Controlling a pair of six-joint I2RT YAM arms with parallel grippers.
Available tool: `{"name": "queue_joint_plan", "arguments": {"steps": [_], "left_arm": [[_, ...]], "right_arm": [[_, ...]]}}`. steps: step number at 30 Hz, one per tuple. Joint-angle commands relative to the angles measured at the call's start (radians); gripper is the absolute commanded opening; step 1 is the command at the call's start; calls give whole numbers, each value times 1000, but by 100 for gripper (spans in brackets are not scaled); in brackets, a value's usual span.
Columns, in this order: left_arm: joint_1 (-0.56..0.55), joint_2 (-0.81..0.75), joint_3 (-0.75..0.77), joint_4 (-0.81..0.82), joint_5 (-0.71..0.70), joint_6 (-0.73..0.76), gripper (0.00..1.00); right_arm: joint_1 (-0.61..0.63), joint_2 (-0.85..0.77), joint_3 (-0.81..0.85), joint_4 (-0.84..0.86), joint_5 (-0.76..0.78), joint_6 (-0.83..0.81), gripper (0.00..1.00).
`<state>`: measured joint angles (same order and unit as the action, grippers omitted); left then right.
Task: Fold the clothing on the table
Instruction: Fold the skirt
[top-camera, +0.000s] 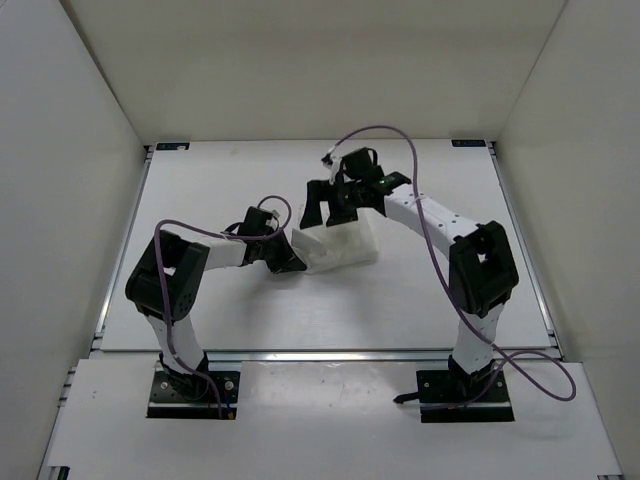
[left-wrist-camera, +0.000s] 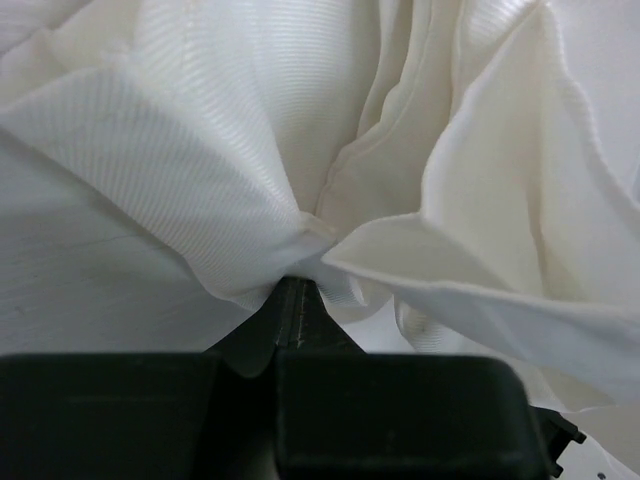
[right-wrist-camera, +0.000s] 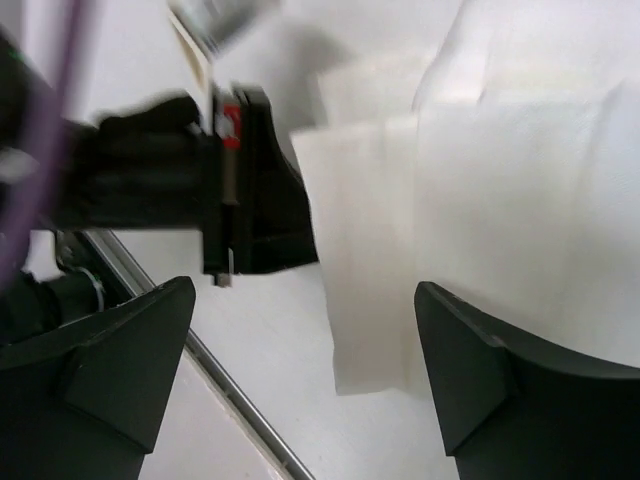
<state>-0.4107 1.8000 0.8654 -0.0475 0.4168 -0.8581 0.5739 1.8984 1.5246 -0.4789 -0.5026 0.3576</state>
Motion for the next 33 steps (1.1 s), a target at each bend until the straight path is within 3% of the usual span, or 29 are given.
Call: {"name": "queue_joint_plan", "arguments": {"steps": [1, 3, 5, 7, 9, 10, 17, 20, 22, 25, 29, 33], "left_arm": [[22, -45, -34, -52, -32, 10, 0], [38, -68, -46, -40, -29, 1, 0], [58, -94, -58, -44, -15, -1, 0], [85, -141, -65, -40, -4, -4, 0], [128, -198, -80, -28, 28, -9, 0], [130, -236, -86, -26, 28, -10, 0], [165, -321, 0, 1, 117, -7, 24], [138, -321, -6, 122, 178, -44, 41], [104, -323, -17, 187, 188, -62, 58], [35, -324, -3, 146, 131, -20, 72], [-20, -300, -17, 176, 112, 5, 74], [-36, -292, -100, 357, 120, -137, 57]], "right_arm": [[-43, -104, 117, 83, -13, 15, 92], [-68, -131, 141, 62, 48, -5, 93], [-98, -148, 131, 28, 125, -22, 83], [-123, -166, 85, 14, 162, -42, 53], [-158, -157, 14, -1, 199, -57, 3], [-155, -153, -10, -13, 208, -74, 0], [-51, -55, -56, -58, 220, -109, 0], [-45, -26, -92, -11, 190, -82, 0], [-39, -13, -99, 6, 191, -82, 0], [-52, 11, -110, 28, 196, -89, 0], [-51, 76, -84, 42, 188, -85, 0], [-40, 111, -78, 55, 167, -56, 0]]}}
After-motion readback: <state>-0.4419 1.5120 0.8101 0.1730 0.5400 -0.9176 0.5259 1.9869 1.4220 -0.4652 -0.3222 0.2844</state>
